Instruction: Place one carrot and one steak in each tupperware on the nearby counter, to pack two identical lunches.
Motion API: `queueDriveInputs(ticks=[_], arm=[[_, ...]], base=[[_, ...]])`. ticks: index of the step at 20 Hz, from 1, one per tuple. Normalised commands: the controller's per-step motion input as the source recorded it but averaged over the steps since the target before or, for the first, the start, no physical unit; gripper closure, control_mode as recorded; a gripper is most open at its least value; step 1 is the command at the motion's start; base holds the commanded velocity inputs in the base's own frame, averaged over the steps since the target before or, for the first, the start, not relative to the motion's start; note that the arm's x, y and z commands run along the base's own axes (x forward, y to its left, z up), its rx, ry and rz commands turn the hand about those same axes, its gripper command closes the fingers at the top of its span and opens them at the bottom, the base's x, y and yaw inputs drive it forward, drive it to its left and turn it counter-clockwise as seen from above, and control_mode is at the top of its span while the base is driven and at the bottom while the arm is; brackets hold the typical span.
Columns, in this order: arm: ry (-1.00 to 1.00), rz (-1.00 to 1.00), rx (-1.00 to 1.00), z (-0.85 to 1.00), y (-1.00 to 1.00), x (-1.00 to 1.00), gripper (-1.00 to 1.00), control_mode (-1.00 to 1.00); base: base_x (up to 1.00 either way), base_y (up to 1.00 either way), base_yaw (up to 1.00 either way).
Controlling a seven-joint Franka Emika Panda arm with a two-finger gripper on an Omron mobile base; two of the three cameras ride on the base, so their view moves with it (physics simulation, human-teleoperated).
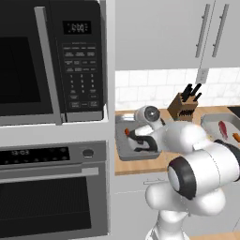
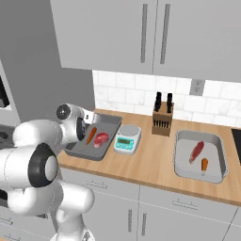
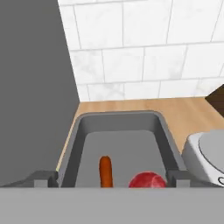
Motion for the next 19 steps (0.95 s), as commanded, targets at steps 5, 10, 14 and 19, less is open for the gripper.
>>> queueDriveInputs(ticks=[5,10,14,19], arm=[[-0.74,0.0,0.01,1.0,-0.42,-1.0,-1.0,-1.0],[-0.65,0.0,0.11,1.0,-0.65,-1.0,-1.0,-1.0],[-0.63,0.0,0.13,1.0,-0.59,-1.0,-1.0,-1.0],[-0.57,-0.04,0.11,0.81,-0.52,-1.0,-1.0,-1.0]], base=[[0.0,0.0,0.0],[0.0,0.0,0.0],[0.0,0.0,0.0],[0.0,0.0,0.0]])
